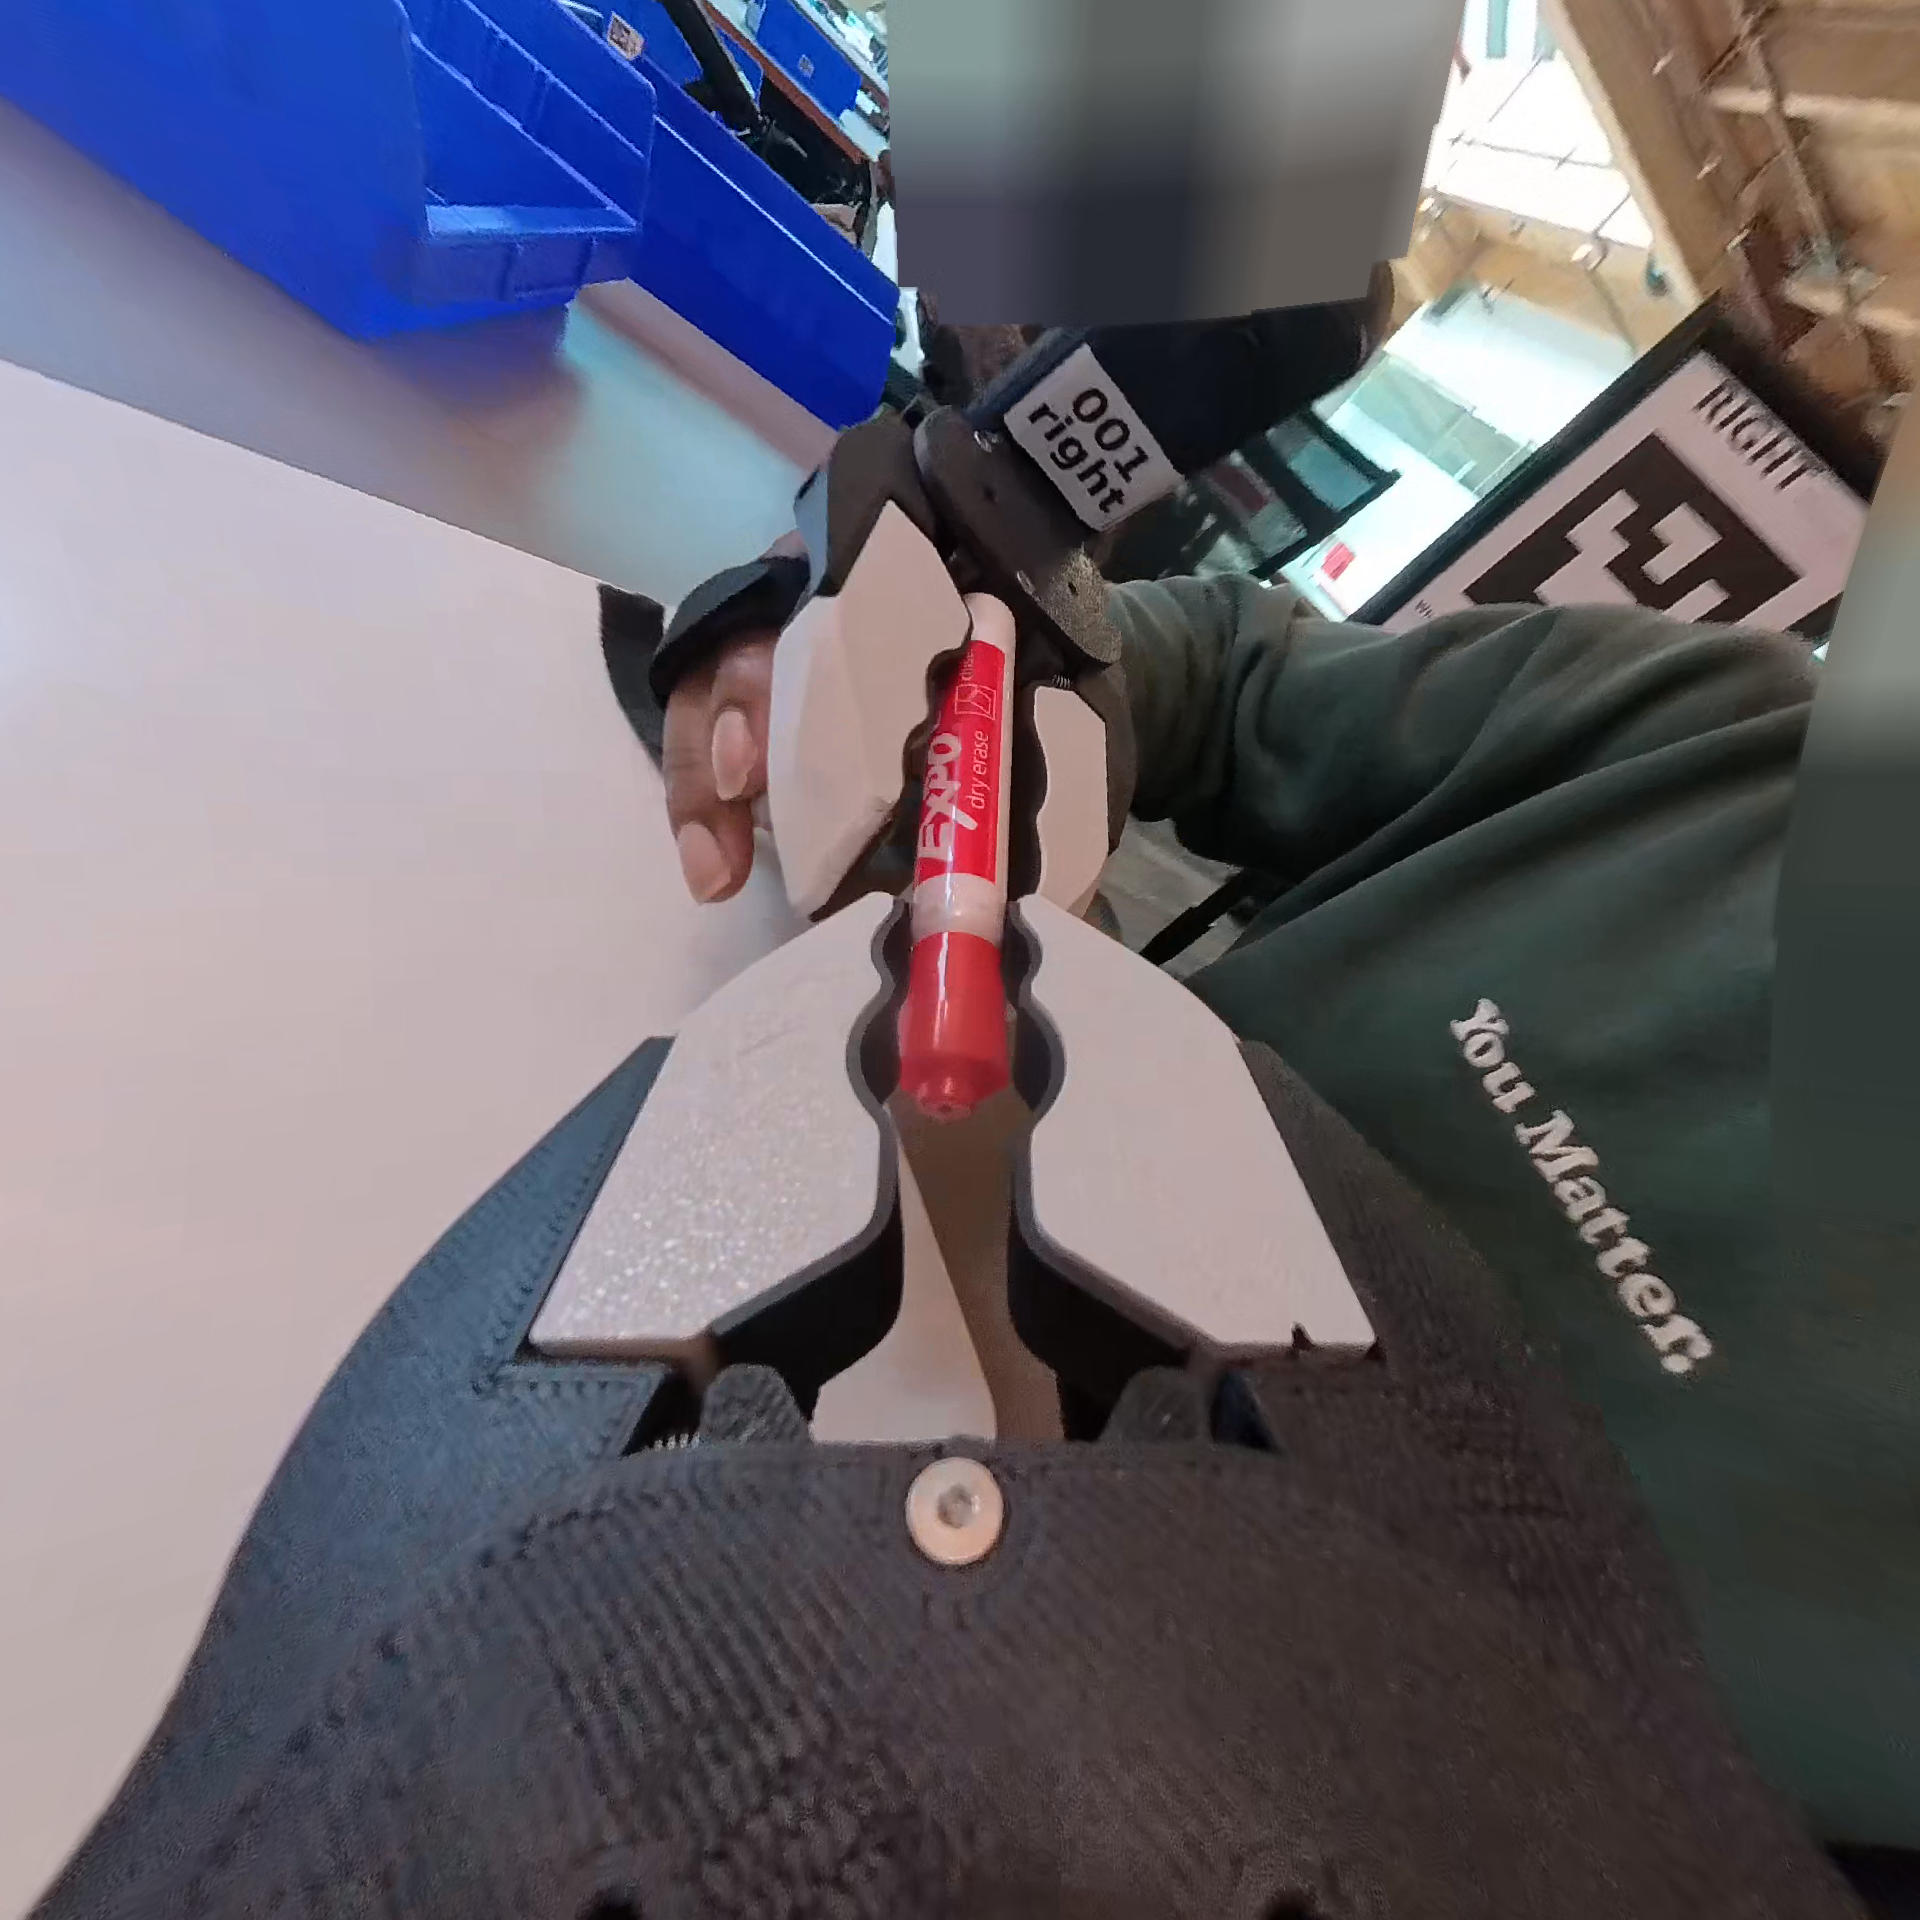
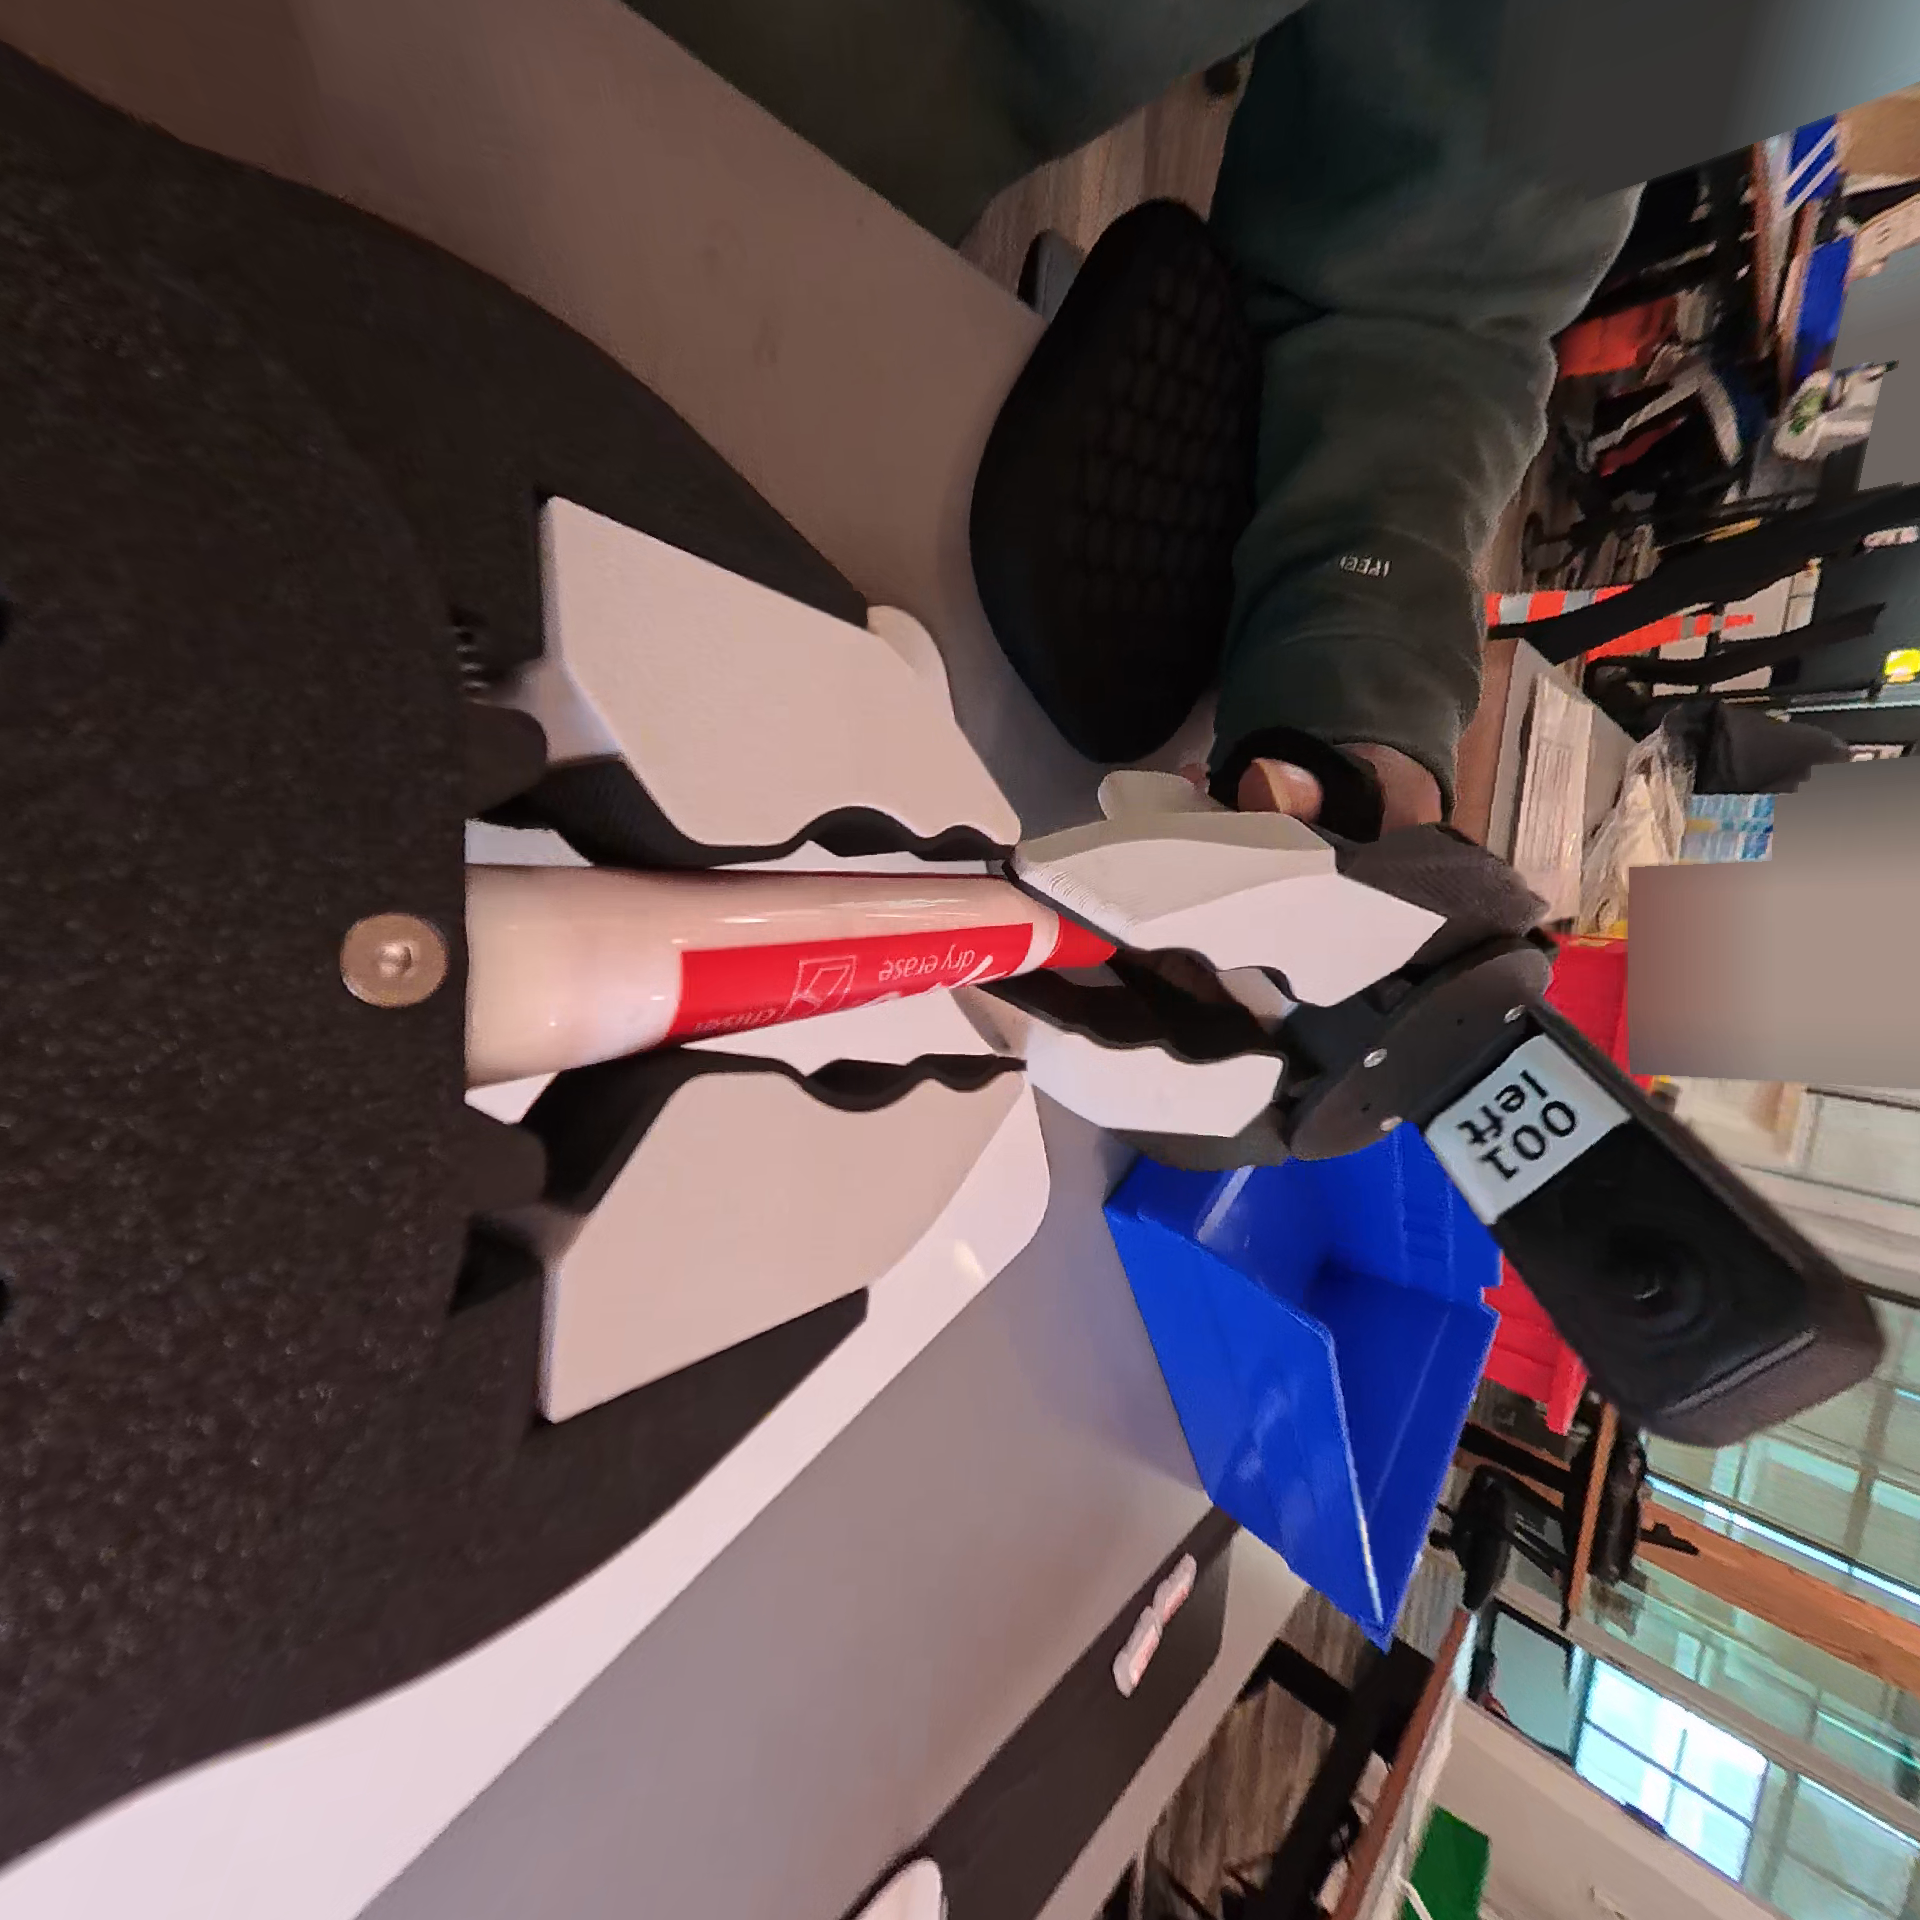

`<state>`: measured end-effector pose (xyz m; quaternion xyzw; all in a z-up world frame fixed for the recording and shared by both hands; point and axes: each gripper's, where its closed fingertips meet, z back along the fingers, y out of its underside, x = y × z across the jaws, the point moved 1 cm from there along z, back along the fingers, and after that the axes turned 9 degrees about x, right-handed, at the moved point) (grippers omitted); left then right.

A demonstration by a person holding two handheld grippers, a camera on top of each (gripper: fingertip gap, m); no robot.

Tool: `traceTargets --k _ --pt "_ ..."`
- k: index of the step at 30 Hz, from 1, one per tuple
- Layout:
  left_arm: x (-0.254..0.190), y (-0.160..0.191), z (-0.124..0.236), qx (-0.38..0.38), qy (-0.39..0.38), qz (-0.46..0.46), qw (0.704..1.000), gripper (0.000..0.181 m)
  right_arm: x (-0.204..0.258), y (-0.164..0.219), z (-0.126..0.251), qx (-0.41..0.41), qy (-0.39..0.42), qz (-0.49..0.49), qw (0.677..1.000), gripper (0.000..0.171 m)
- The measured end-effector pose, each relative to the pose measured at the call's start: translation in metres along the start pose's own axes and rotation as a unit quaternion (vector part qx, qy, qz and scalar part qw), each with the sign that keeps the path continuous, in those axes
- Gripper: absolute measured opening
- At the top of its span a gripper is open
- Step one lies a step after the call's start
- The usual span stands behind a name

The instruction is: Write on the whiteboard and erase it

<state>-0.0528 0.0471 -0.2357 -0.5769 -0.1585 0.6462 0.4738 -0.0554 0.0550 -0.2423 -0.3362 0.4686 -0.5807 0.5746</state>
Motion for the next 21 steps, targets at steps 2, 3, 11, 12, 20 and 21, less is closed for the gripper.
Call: traceTargets --k 2,3,11,12,20,21 --pt "0.000 0.002 -0.002 0.000 0.019 0.025 1.000 0.018 0.002 -0.001 0.000 0.003 0.012 0.025 1.000 0.036" --pt "0.002 0.004 -0.004 0.005 0.022 0.034 0.999 0.018 0.003 0.000 -0.001 0.010 0.020 0.043 0.999 0.036" --pt "0.000 0.007 -0.006 -0.004 0.073 0.087 0.993 0.018 0.012 0.000 -0.004 0.035 0.073 0.179 0.980 0.035" --pt "-0.001 0.004 -0.004 -0.013 0.079 0.088 0.993 0.018 0.012 -0.001 -0.004 0.034 0.081 0.188 0.978 0.035" --pt "-0.001 -0.012 0.022 -0.071 0.100 0.076 0.990 0.038 0.004 -0.014 0.006 0.012 0.128 0.204 0.970 0.034" --pt "0.000 -0.011 0.023 -0.070 0.096 0.072 0.990 0.038 0.002 -0.016 0.009 0.006 0.130 0.198 0.971 0.034"
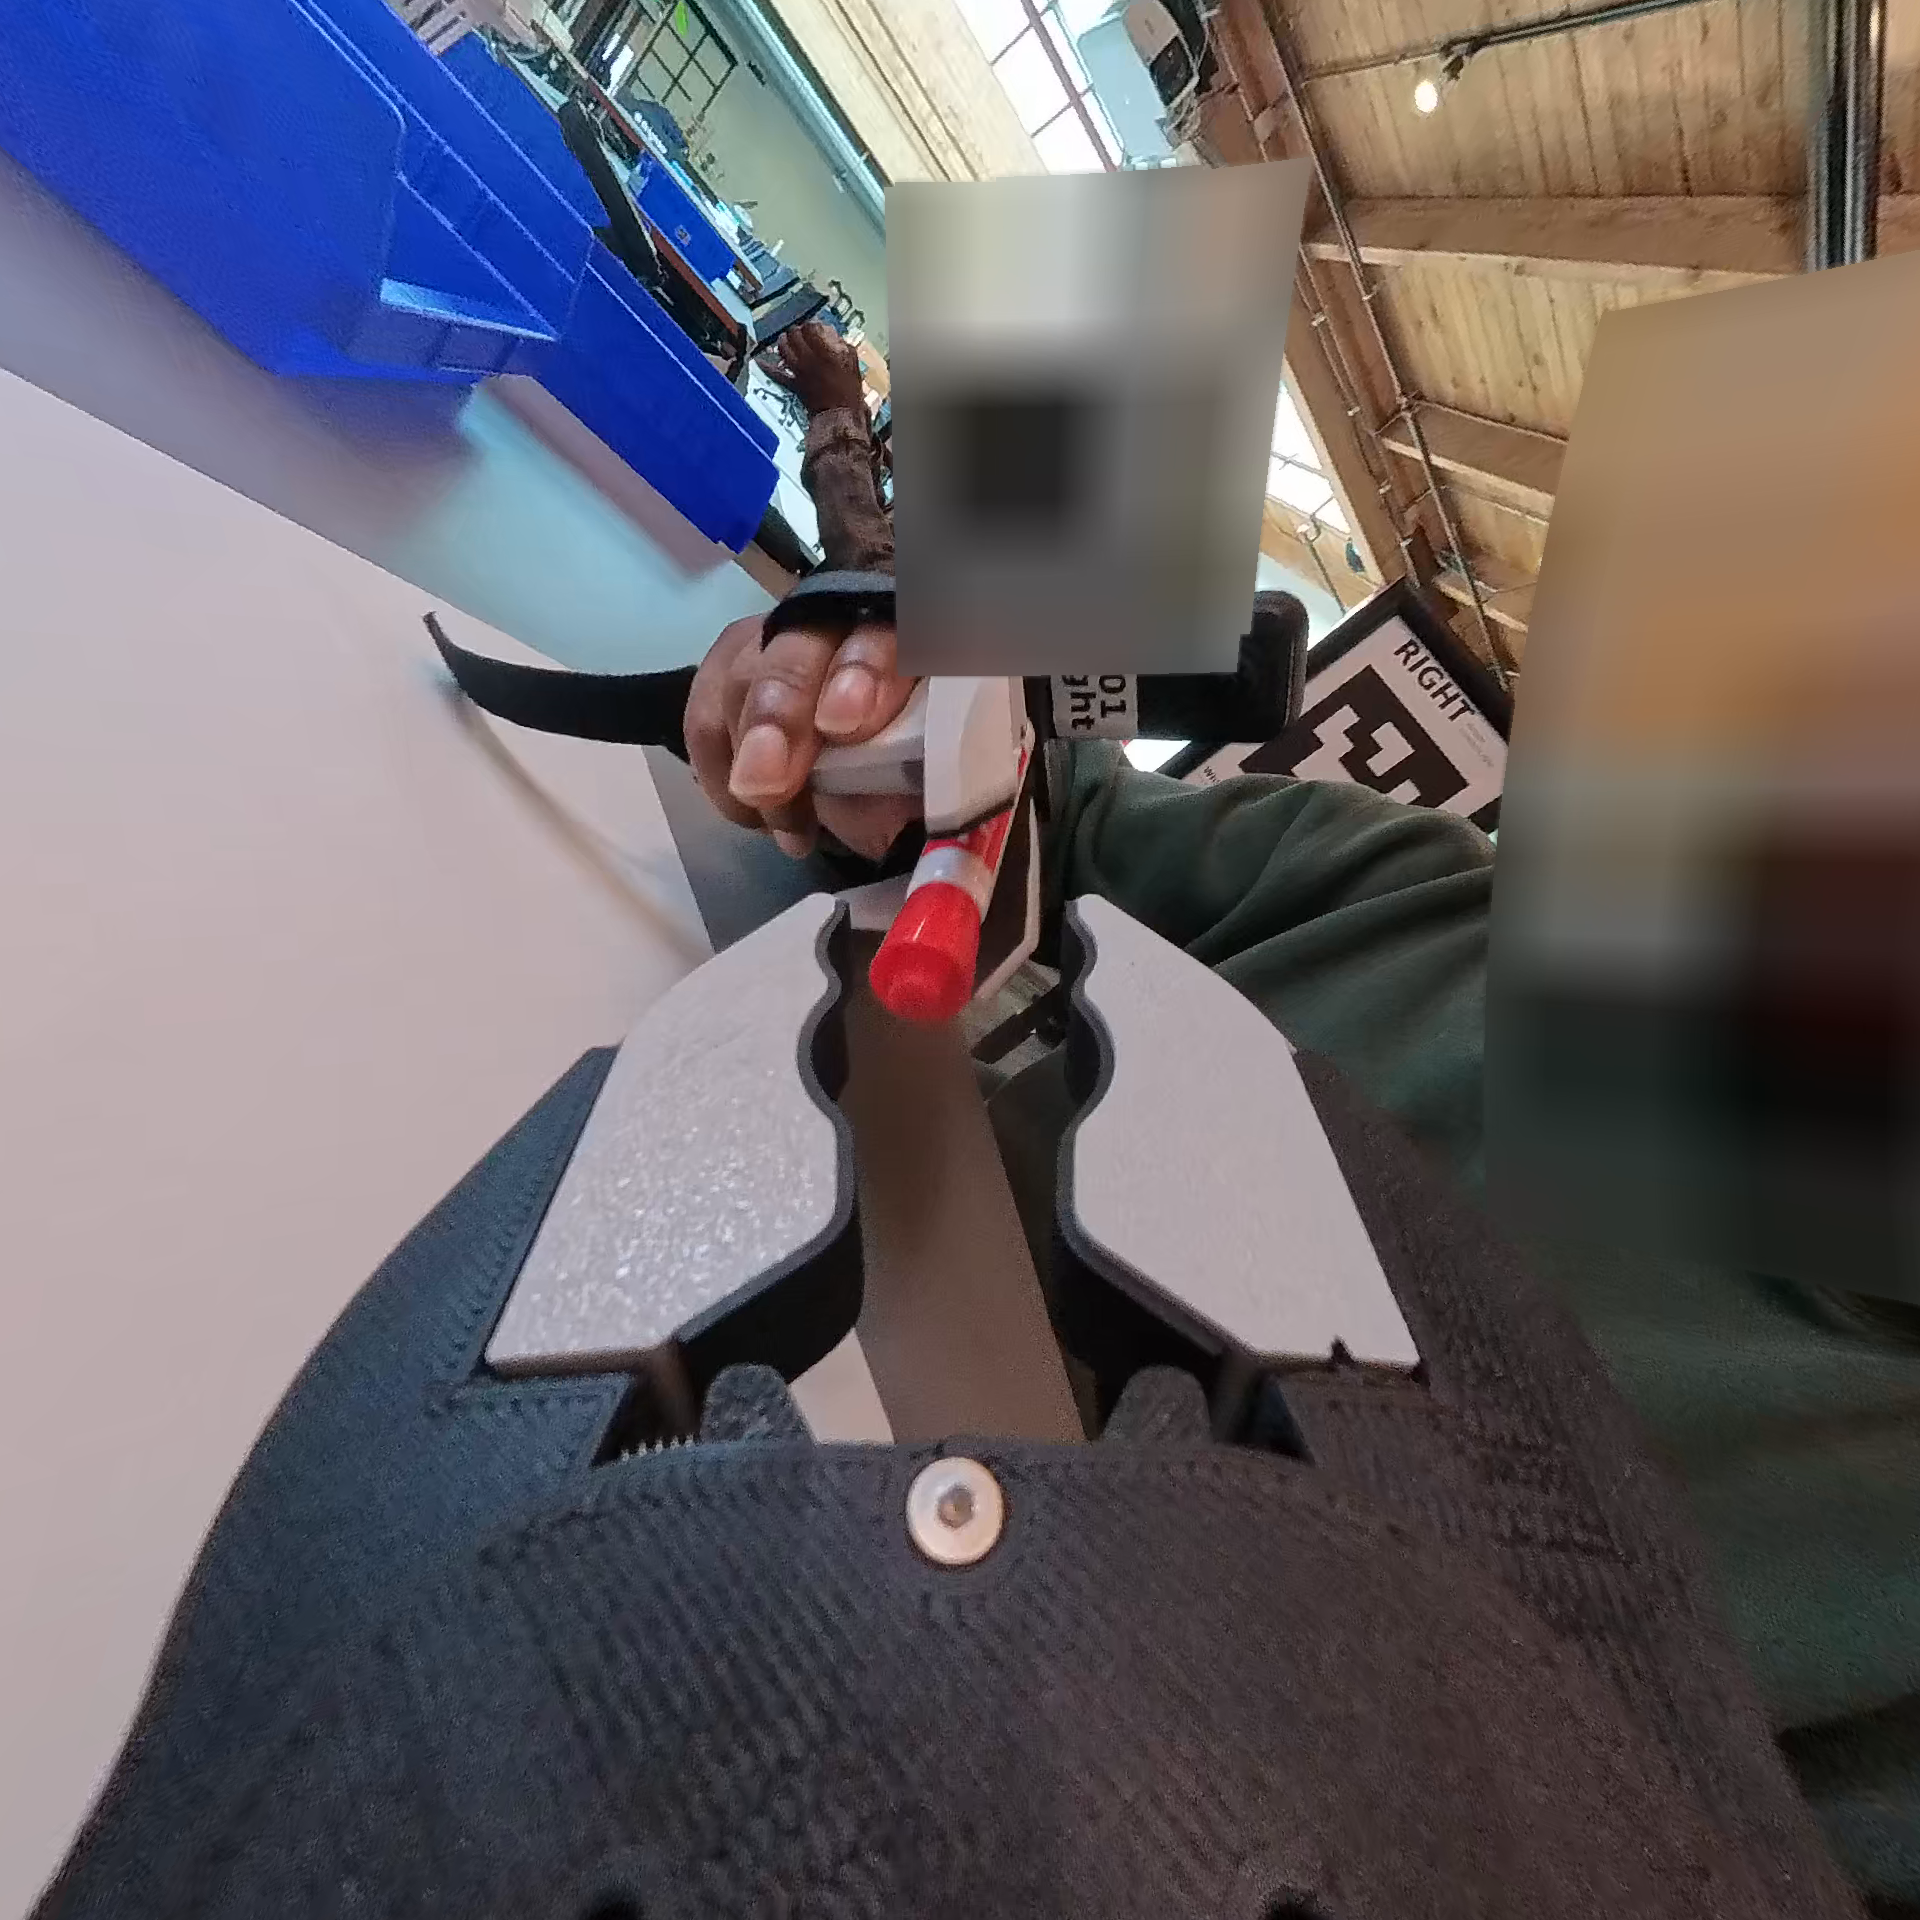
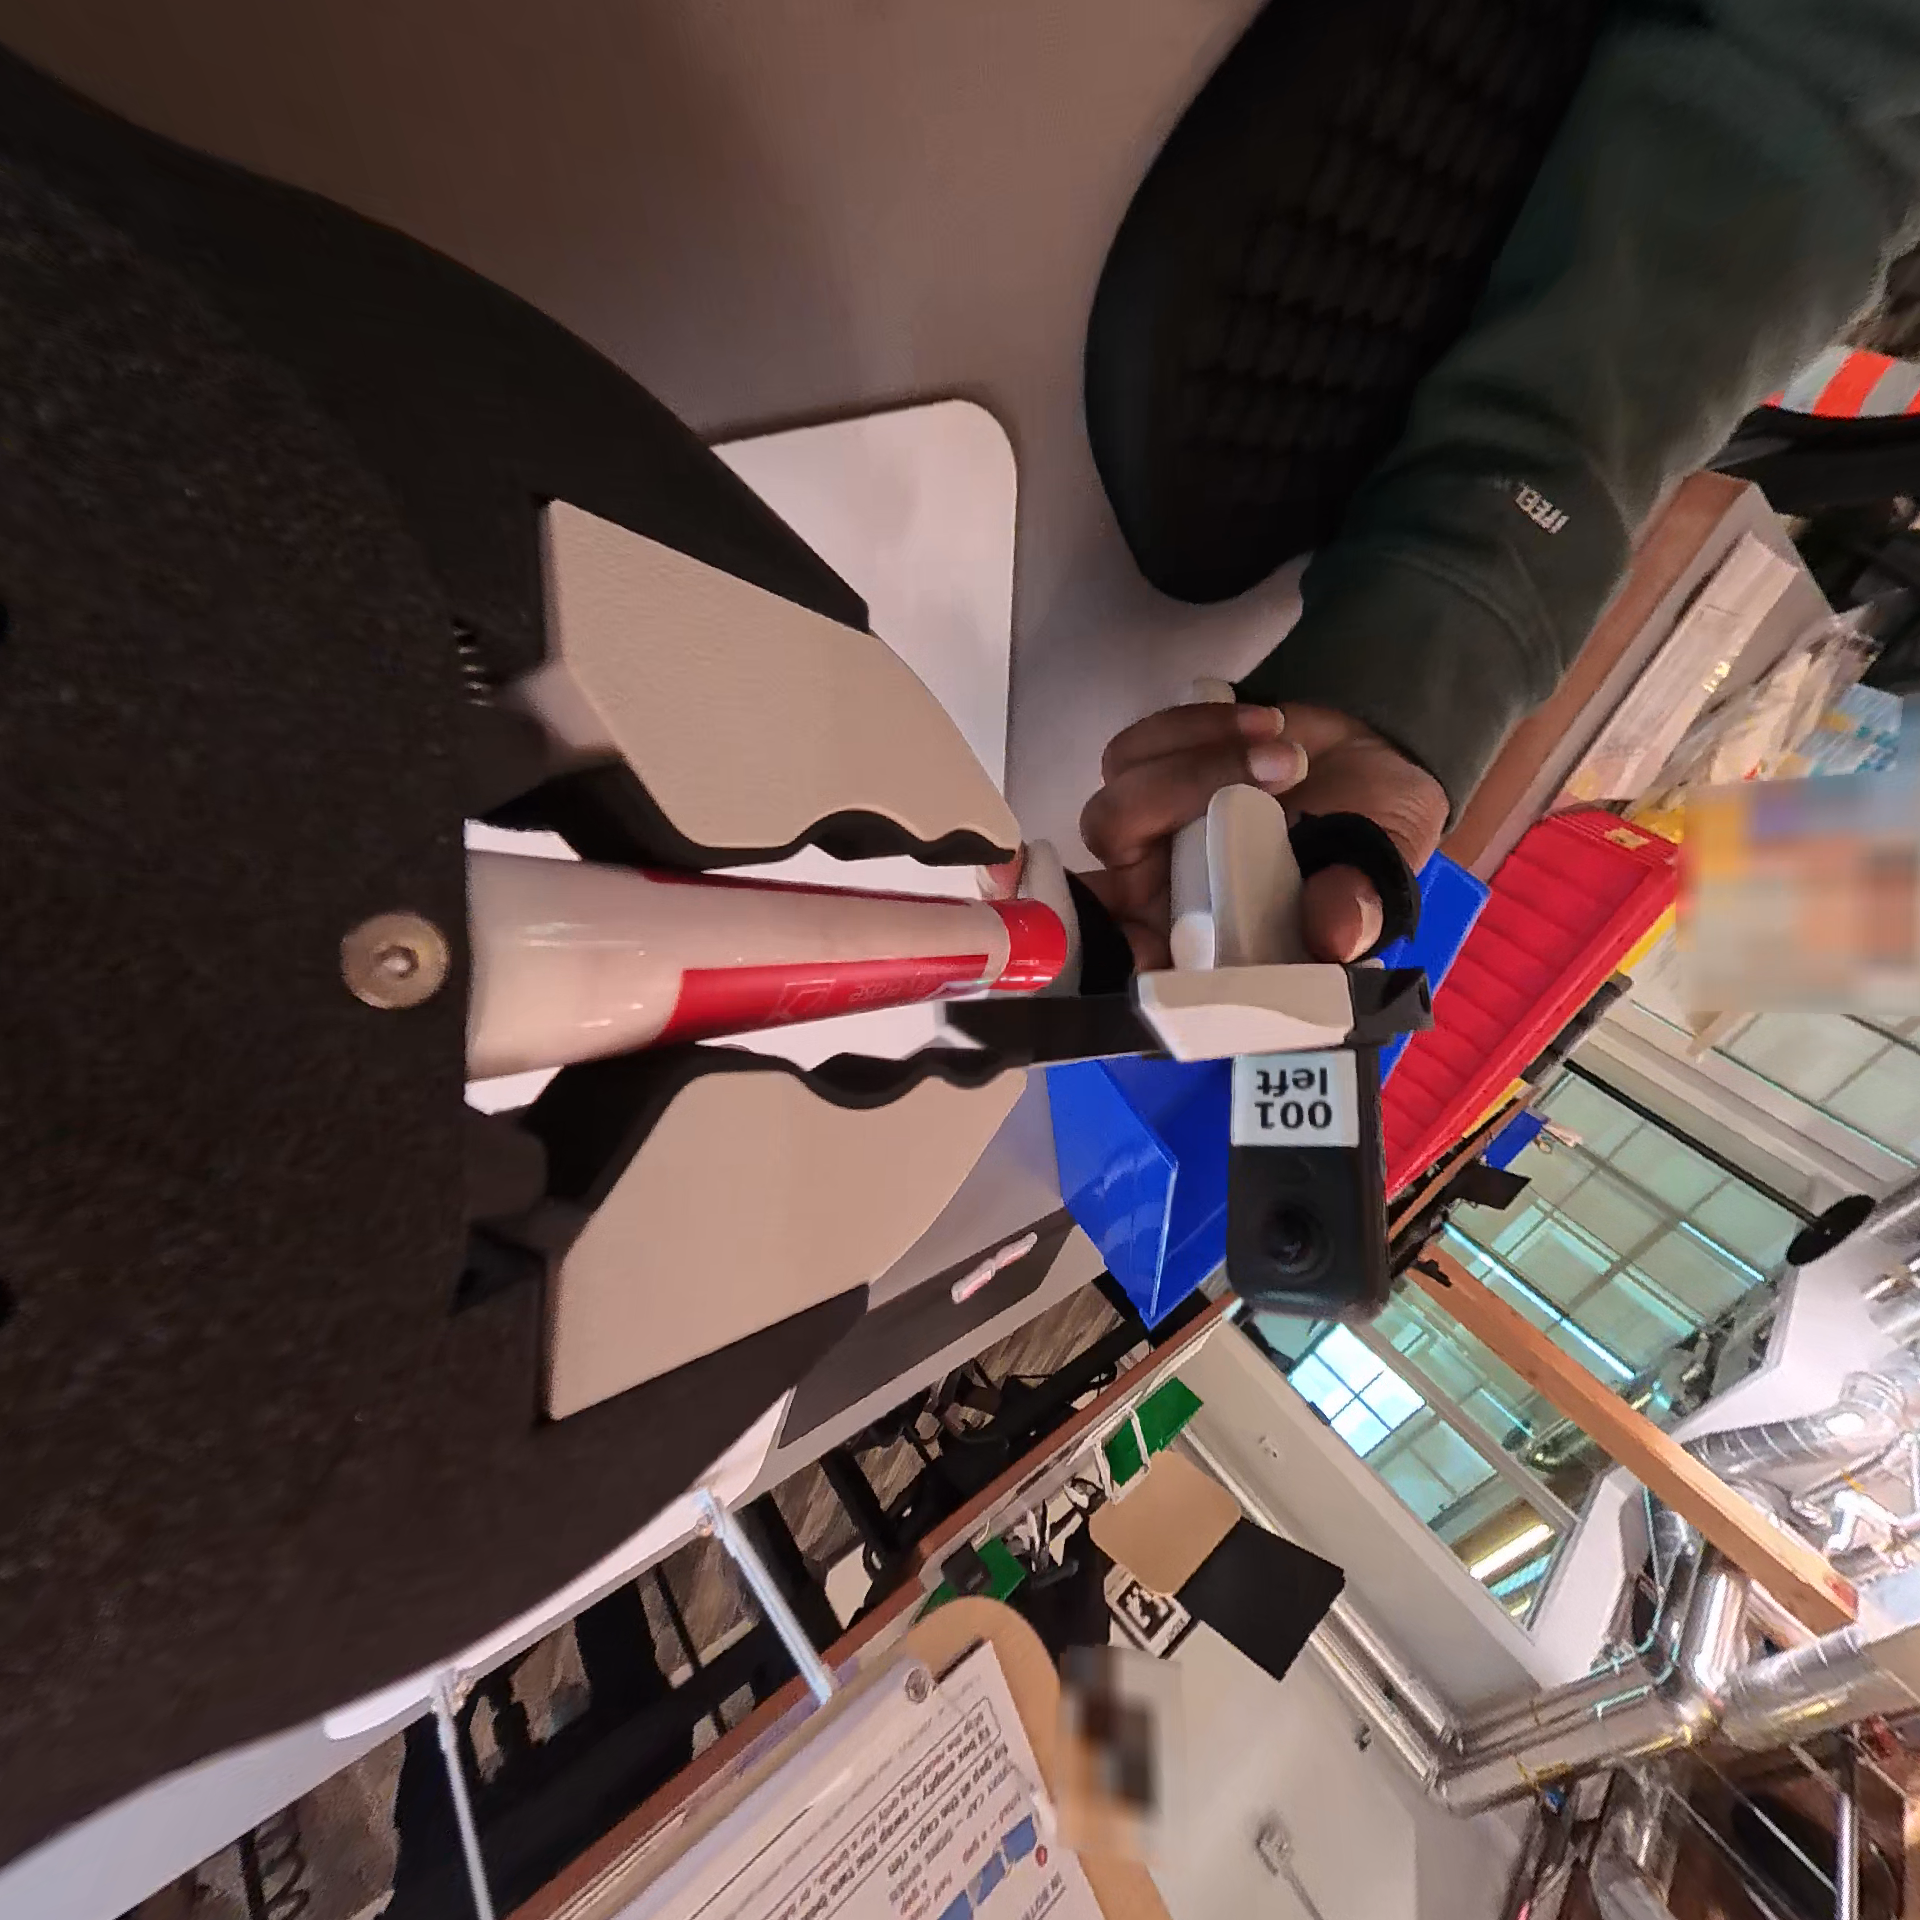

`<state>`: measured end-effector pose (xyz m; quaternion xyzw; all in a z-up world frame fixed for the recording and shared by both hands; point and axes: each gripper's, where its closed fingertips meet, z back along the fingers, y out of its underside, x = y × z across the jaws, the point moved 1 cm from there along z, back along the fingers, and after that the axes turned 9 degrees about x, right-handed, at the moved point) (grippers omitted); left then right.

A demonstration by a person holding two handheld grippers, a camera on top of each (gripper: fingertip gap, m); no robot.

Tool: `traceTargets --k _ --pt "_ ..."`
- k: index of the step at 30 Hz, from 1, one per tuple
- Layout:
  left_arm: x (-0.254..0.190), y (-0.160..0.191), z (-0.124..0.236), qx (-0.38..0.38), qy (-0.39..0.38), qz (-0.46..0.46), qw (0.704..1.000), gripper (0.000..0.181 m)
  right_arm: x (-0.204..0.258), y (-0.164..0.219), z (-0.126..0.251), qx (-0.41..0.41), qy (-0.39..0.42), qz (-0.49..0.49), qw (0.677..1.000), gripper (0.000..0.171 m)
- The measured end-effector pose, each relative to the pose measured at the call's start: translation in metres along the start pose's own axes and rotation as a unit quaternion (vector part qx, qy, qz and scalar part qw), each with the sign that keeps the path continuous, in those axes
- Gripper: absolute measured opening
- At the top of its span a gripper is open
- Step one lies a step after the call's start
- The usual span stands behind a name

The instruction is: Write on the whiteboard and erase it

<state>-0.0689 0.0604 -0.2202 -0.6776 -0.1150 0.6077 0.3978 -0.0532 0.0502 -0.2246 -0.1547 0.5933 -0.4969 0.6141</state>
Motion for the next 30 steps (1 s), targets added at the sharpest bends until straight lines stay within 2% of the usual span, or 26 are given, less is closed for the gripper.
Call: traceTargets --k 7,13,30 --pt "-0.002 0.005 -0.011 0.013 -0.006 -0.028 0.999 0.020 -0.009 -0.006 0.007 -0.031 -0.010 -0.055 0.998 0.034" --pt "-0.004 0.003 -0.011 0.016 -0.025 -0.038 0.999 0.019 -0.008 -0.007 0.008 -0.036 -0.018 -0.057 0.998 0.035" --pt "0.014 0.013 -0.014 0.035 -0.061 -0.007 0.998 0.020 0.002 0.015 0.002 0.020 -0.043 -0.041 0.998 0.034"
